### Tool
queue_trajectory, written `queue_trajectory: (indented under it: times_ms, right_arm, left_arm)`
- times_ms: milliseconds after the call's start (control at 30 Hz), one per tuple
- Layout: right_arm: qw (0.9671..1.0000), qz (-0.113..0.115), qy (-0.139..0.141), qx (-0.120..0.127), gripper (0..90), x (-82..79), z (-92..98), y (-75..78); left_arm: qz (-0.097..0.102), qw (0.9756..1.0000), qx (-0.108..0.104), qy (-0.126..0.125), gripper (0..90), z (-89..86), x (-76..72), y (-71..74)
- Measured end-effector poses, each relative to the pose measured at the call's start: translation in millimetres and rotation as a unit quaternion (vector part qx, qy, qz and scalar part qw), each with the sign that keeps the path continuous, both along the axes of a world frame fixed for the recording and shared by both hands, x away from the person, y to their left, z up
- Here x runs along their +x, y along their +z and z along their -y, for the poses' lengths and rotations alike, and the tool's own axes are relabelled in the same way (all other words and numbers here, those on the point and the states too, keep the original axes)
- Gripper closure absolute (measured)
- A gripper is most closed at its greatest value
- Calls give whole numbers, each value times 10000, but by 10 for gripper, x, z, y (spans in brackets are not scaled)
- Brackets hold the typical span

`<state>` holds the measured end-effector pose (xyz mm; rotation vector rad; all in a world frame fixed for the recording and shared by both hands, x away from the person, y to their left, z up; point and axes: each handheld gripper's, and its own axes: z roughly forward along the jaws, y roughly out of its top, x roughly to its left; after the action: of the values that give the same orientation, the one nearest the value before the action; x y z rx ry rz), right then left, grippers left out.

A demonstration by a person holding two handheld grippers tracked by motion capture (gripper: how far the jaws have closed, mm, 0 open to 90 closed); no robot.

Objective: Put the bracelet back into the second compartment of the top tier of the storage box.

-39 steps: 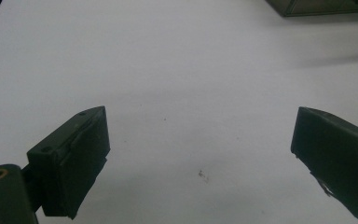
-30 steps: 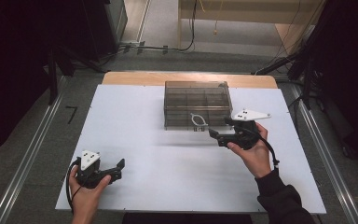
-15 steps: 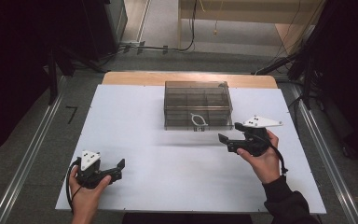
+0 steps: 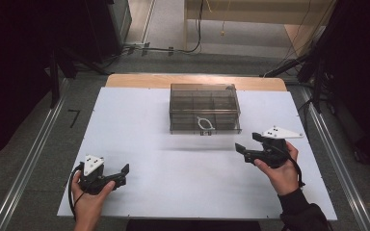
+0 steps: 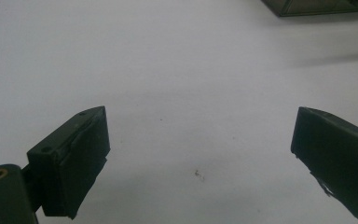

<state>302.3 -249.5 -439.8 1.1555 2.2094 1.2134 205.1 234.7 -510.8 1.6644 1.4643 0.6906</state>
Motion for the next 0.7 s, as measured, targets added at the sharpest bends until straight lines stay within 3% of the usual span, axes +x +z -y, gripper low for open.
queue_trajectory:
  times_ms: [700]
  right_arm:
    - [9995, -130, -295, -32, 192, -197, 303, -147]
  left_arm:
    - [-23, 10000, 3, 5, 49, 5, 4, -4]
